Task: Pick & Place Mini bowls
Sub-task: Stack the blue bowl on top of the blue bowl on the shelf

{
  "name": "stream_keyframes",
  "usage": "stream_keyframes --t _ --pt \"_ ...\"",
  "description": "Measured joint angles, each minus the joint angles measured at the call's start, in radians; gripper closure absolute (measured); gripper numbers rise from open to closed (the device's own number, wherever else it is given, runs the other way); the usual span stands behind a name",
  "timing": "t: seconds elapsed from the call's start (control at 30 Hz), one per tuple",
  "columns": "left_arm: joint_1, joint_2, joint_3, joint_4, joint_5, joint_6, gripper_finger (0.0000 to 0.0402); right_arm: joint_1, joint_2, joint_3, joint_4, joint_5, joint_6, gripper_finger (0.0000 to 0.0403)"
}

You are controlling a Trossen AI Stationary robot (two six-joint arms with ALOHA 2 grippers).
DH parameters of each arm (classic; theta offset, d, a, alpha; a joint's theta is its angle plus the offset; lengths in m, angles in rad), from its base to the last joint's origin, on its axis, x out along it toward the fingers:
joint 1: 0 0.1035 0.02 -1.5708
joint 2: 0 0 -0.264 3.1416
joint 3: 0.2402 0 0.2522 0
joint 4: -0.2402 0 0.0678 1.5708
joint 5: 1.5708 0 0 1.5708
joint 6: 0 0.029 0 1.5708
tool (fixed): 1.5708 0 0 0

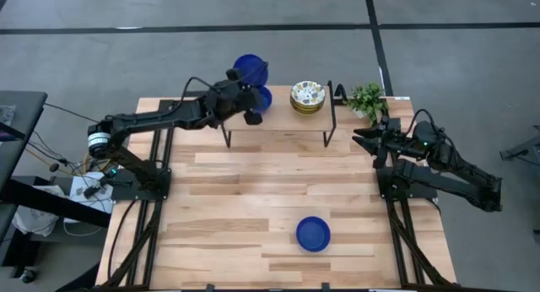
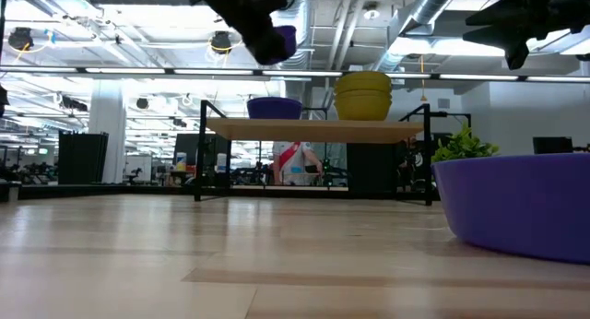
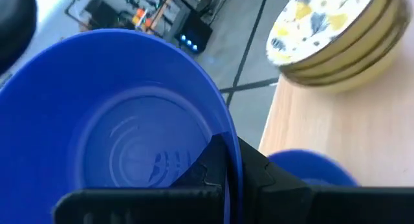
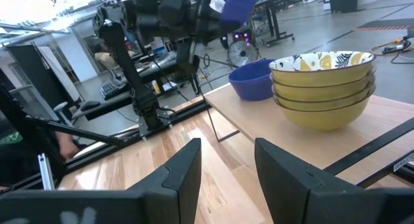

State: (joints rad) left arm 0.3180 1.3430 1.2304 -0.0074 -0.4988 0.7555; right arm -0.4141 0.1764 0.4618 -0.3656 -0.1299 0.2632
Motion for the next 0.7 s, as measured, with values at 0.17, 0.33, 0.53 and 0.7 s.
stream_keyframes --t 0.17,0.33,0.53,0.7 --pt "0.028 0.008 0.001 -0.079 0.055 -0.086 0.0394 0.000 0.000 0.000 0.000 0.002 0.000 0.0270" --pt "0.032 0.042 0.001 -0.150 0.059 -0.107 0.0394 0.000 0.000 0.000 0.000 0.002 0.000 0.0268" --pt "0.031 0.078 0.001 -0.181 0.107 -0.118 0.0394 0.000 0.000 0.000 0.000 0.001 0.000 0.0270" --pt "0.032 0.084 0.001 -0.199 0.139 -0.167 0.0394 -0.001 0.000 0.000 0.001 0.001 0.000 0.0269"
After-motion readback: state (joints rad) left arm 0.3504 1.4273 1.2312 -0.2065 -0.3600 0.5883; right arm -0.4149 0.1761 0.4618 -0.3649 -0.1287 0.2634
